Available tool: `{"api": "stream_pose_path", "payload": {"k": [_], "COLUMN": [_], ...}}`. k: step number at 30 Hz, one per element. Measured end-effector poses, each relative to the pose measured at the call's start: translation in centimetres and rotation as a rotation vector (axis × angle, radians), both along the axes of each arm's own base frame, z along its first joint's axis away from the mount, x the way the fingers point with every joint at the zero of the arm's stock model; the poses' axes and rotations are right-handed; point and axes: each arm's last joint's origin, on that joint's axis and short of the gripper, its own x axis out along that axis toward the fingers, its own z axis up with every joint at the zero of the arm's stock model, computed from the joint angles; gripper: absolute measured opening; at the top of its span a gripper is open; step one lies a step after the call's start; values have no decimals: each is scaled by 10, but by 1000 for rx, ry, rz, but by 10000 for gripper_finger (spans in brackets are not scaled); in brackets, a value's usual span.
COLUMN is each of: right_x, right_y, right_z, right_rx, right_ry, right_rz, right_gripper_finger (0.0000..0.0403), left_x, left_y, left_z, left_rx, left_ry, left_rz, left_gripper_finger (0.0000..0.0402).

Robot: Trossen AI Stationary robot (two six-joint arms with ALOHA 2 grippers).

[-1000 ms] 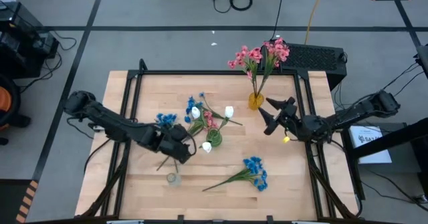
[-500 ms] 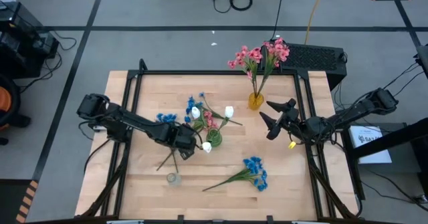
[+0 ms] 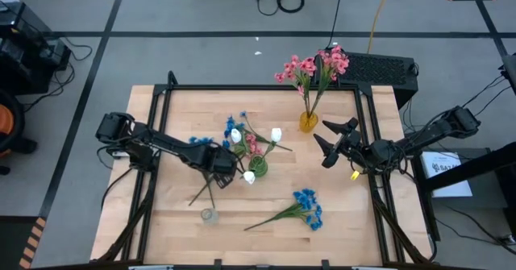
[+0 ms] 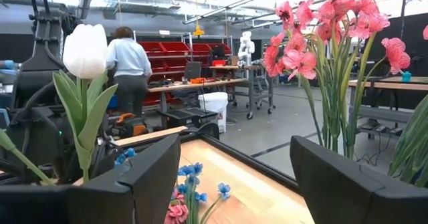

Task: Sort flowers into vase by color
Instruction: Put the pink flowers into the yellow vase

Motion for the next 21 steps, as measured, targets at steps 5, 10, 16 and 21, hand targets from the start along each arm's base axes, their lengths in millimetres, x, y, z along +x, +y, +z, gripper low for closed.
{"api": "stream_pose_path", "payload": {"k": [5, 10, 16, 21], "right_x": [0, 0, 0, 0], "right_y": [0, 0, 0, 0], "right_z": [0, 0, 0, 0], "right_rx": [1, 5, 5, 5], "right_ry": [-1, -4, -3, -3], "right_rz": [2, 3, 3, 3], "right_gripper_finger": [274, 274, 274, 274], "left_x": [-3, -4, -4, -5], "left_y": [0, 1, 5, 11], "left_z": [-9, -12, -12, -12], "left_rx": [-23, -29, -27, -17], "left_ry": [-26, -32, -17, 5], "left_rz": [-7, -17, -37, -21], "left_gripper_finger": [218, 193, 104, 20]}}
